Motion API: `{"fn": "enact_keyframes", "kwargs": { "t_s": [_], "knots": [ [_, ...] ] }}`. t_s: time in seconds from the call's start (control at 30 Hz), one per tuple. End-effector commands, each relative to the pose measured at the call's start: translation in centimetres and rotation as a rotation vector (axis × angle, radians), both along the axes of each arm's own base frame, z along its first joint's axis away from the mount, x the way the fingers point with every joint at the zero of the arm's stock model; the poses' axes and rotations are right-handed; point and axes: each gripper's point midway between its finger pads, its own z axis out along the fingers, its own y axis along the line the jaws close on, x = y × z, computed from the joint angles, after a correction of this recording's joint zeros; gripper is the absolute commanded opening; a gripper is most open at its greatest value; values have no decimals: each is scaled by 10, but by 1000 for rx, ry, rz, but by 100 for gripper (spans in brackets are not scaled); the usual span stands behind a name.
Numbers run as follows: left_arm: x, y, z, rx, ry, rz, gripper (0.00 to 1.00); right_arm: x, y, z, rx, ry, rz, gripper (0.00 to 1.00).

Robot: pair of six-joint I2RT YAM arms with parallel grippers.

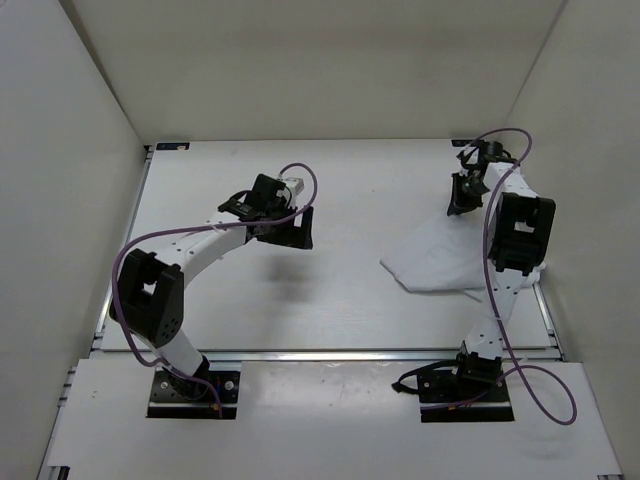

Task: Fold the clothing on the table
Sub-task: Grab the skirt from the pile, then move the skirt to the center of the board

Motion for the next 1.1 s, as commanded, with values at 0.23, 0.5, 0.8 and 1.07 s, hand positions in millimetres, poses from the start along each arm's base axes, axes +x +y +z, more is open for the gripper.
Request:
{"fn": "enact_keyframes", "kwargs": {
  "t_s": [0.23,0.5,0.8,1.07],
  "knots": [
    [-42,-72,-10,-361,25,-68,98,-39,133,59,17,-58,257,1],
    [-86,-133,-27,-579,121,-119,99,-65,199,65,136,-14,336,0],
    [-94,-133,-17,-632,89,-64,99,-33,291,172,414,-220,491,0],
    [-26,-7,78,-568,-255,217,98,-39,314,385,538,-729,586,0]
  ]
}}
